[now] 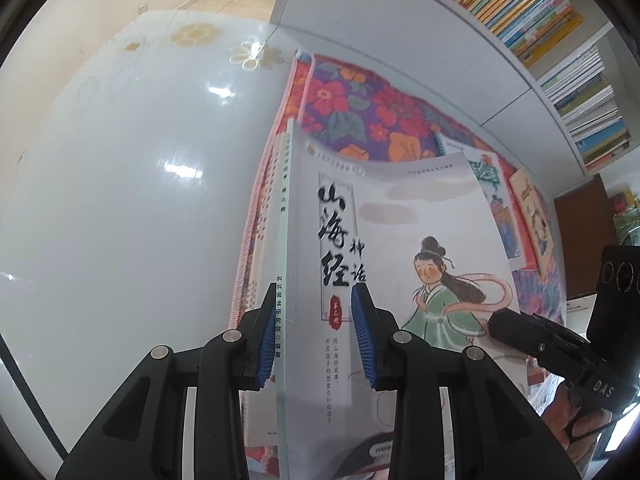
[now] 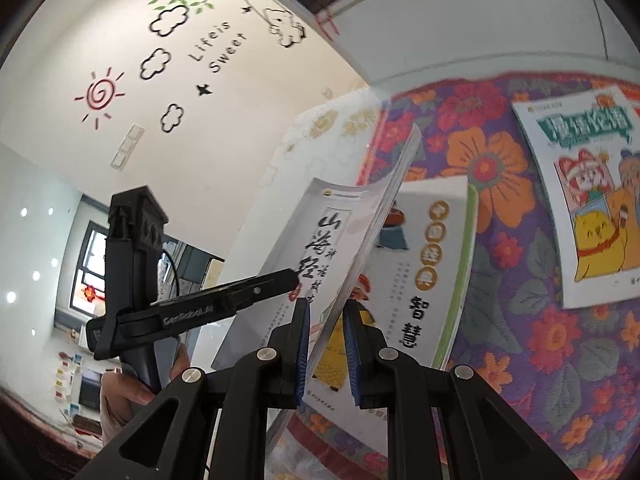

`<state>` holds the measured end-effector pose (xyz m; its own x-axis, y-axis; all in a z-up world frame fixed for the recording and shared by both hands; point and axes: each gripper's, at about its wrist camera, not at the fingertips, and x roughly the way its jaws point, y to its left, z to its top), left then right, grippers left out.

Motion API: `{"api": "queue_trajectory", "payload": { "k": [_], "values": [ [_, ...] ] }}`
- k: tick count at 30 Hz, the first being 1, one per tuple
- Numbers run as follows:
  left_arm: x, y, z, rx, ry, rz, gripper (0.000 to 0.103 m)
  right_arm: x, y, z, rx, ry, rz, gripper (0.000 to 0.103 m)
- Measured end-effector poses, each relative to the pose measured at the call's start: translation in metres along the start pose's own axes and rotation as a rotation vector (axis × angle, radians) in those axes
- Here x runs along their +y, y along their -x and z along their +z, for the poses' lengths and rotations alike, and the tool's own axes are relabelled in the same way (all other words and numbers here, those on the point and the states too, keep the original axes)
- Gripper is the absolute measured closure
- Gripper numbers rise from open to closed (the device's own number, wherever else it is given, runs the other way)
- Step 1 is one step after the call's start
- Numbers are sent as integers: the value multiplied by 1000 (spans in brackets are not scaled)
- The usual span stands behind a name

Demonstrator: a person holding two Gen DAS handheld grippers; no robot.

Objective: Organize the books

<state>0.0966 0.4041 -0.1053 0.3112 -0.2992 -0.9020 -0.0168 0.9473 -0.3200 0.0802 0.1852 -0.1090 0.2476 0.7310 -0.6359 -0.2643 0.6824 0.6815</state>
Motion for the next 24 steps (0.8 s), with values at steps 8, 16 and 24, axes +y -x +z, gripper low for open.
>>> {"api": "queue_trajectory", "payload": {
  "k": [8, 16, 24],
  "values": [
    [4, -14, 0, 21, 5, -19, 73, -28, -13, -13, 46, -68, -55, 87],
    [-1, -15, 2, 36, -23, 21, 69, -41, -21, -20, 67, -96, -81, 87],
    [2, -11, 5, 24, -6, 89, 68, -42, -22, -21, 62, -106, -69, 87]
  ]
}}
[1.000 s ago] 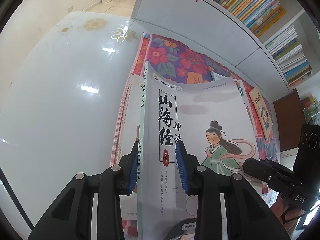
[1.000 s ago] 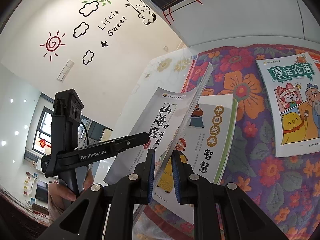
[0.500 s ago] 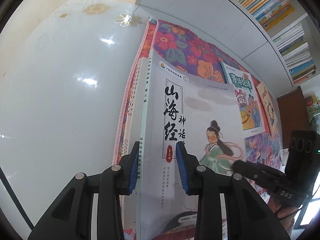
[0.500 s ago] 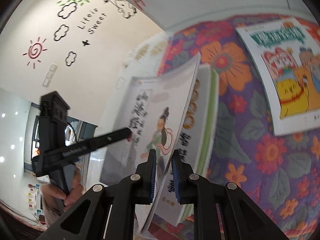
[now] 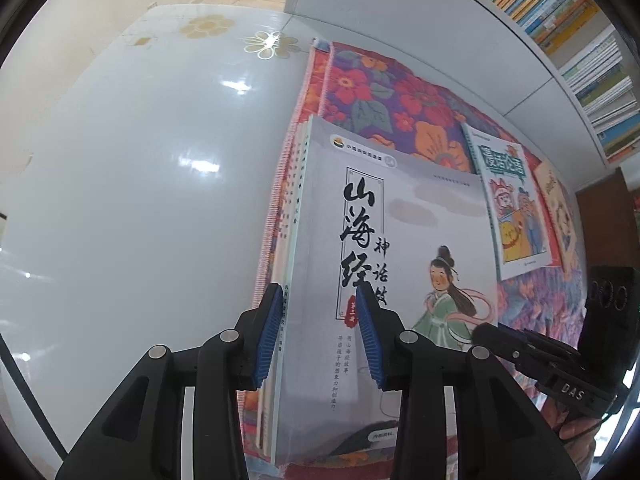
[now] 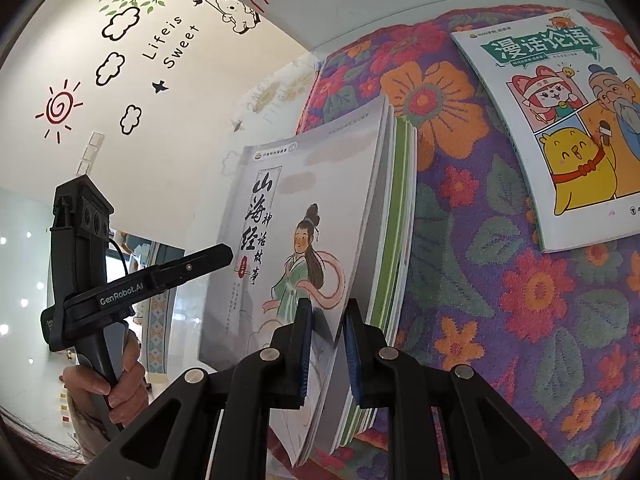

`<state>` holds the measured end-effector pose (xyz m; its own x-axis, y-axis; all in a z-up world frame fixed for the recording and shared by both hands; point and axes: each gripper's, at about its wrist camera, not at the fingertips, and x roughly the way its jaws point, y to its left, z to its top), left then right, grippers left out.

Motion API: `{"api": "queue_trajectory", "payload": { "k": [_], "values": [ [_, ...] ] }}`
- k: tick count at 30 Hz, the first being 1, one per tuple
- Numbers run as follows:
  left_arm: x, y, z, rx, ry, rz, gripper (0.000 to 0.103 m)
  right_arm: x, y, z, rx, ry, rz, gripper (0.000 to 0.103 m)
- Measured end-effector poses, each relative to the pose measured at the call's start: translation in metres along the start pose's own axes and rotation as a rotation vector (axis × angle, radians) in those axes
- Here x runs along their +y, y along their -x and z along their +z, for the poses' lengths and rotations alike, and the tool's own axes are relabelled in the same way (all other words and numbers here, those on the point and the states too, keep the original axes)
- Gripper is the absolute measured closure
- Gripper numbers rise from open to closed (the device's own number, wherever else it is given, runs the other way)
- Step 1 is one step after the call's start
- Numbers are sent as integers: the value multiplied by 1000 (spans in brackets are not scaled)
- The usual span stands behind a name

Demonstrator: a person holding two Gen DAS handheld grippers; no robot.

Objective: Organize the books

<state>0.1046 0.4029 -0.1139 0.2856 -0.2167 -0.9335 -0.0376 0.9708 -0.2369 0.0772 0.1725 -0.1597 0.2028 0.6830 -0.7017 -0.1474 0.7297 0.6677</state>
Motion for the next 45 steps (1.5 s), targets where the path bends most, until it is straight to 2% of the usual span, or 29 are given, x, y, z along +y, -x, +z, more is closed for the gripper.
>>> {"api": "queue_trajectory", "payload": {
  "k": [6, 9, 13, 17, 21, 23, 27, 29, 30, 31, 33, 36, 41, 43, 45],
  "values": [
    [-3, 11, 0, -35, 23, 36, 68, -6, 7, -2, -11, -34, -2, 87],
    [-10, 19, 0, -57, 33, 51, 68, -14, 21, -3, -39, -57, 16, 87],
    [-36, 27, 0, -87, 38, 28, 68, -30, 56, -4, -93, -77, 33, 84],
    [-86, 22, 0, -96, 0, -9, 68, -63, 114, -3, -186, -110, -6, 83],
    [-150, 1, -1, -80, -37, -54, 68, -114, 188, 2, -326, -124, -135, 83],
    [-182, -11, -1, -71, -38, -87, 68, -138, 219, 9, -359, -130, -212, 83],
    [-253, -40, 0, -59, -44, -133, 68, -186, 276, 29, -392, -127, -270, 83],
    [-286, -55, 0, -53, -48, -155, 68, -204, 304, 43, -423, -93, -358, 83],
    [-303, -64, 0, -51, -48, -162, 68, -213, 316, 51, -436, -61, -372, 81],
    [-318, -72, 1, -46, -42, -167, 68, -221, 323, 58, -437, -41, -362, 74],
    [-344, -90, 2, -39, -15, -205, 68, -242, 333, 76, -437, -24, -367, 67],
    [-375, -118, 7, -15, 27, -297, 68, -281, 333, 104, -400, -12, -375, 67],
    [-409, -154, 15, 1, 79, -324, 68, -332, 316, 139, -311, 16, -392, 67],
    [-421, -161, 17, -7, 59, -340, 68, -345, 309, 148, -276, 33, -441, 67],
    [-429, -167, 19, -6, 39, -344, 68, -355, 307, 155, -283, 54, -458, 67]
  ]
}}
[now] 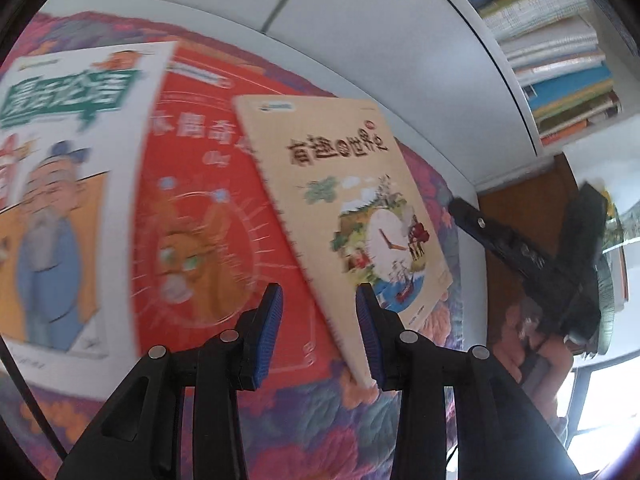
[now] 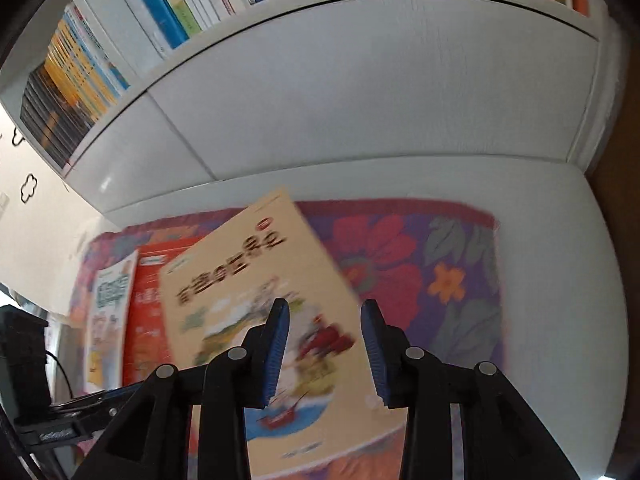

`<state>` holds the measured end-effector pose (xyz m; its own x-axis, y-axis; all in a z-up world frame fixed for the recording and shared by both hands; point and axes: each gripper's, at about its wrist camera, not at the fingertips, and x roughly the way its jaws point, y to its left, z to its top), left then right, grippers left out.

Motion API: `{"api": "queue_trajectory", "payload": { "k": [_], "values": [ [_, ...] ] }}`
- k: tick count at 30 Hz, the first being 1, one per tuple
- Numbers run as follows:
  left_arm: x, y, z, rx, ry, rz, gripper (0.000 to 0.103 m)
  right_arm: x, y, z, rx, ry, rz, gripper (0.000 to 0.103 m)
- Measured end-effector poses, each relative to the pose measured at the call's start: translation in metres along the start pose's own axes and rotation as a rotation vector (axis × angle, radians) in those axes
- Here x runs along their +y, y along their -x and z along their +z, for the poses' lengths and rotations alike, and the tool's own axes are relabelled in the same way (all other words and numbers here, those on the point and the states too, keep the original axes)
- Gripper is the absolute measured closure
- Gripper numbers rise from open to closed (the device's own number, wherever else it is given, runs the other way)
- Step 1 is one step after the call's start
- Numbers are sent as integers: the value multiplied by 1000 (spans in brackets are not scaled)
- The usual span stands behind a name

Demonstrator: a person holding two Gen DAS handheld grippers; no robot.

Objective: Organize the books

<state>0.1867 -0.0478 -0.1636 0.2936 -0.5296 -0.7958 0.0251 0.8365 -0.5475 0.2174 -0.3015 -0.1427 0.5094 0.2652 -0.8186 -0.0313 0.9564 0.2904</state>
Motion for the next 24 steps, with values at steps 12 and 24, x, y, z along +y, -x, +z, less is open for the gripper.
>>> {"api": "queue_trajectory", "payload": {
  "k": [12, 24],
  "values": [
    [-25, -22, 7, 16, -141, 8, 50, -20, -40, 0, 63, -62, 94, 54],
    [-5, 9, -19, 49, -187, 97, 50, 10, -5, -73, 160, -33, 132, 52]
  ]
}}
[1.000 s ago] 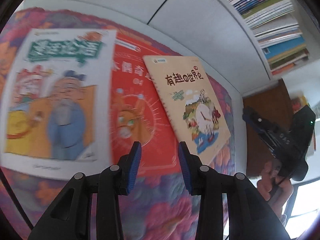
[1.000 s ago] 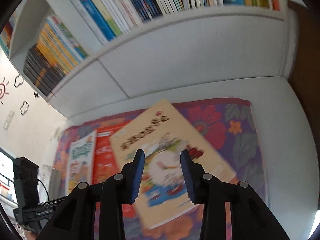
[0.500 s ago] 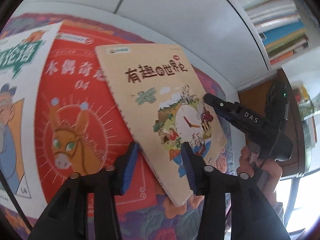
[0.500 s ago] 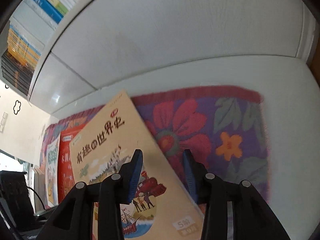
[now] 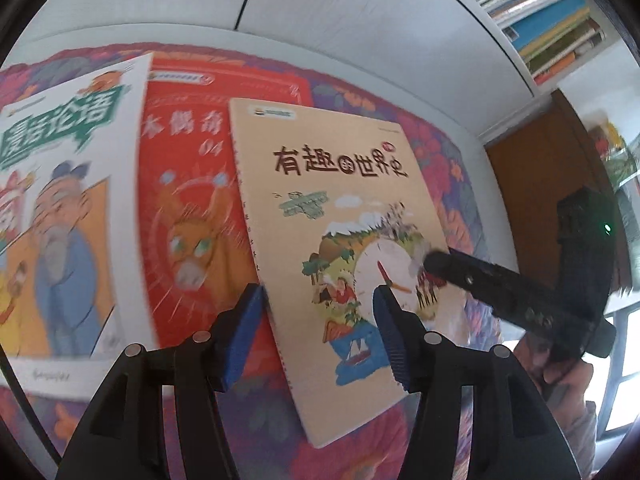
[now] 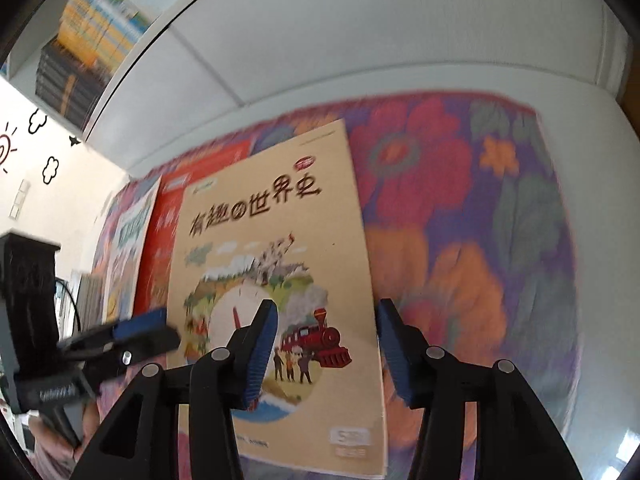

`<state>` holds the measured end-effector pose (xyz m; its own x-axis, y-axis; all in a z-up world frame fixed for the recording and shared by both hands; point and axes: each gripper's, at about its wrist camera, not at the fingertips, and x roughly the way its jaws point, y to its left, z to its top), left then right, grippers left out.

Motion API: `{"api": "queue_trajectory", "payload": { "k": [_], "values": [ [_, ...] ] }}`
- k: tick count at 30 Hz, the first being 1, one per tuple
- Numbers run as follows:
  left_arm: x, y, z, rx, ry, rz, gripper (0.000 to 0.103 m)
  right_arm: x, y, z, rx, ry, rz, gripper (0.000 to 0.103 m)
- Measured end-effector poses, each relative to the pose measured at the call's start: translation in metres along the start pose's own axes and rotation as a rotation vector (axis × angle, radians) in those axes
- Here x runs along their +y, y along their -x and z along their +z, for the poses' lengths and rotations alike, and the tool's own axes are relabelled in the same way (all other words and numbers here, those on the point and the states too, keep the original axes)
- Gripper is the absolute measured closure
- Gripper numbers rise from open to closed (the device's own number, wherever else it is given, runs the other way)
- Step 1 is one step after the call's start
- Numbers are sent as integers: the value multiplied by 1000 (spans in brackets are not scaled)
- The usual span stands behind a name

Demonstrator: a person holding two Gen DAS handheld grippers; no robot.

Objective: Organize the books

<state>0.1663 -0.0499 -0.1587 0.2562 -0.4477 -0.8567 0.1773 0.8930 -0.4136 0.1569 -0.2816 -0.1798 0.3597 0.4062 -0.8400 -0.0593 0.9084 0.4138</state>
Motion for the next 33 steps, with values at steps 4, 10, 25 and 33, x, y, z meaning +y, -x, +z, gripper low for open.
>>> {"api": "queue_trajectory", "payload": {
  "k": [4, 10, 25, 33],
  "values": [
    [6, 11, -20, 32, -16, -7, 50, 11, 10, -35, 9, -45, 18, 52],
    [27, 37, -63, 89, -36, -4, 50, 40, 18, -80, 40, -95, 41, 52],
    [96, 87, -143, 227, 39, 24, 52, 124, 6, -190, 181, -112, 181, 54],
    [107, 79, -124, 259, -30, -34, 56, 91, -9, -183, 259, -168, 382, 58]
  ]
}}
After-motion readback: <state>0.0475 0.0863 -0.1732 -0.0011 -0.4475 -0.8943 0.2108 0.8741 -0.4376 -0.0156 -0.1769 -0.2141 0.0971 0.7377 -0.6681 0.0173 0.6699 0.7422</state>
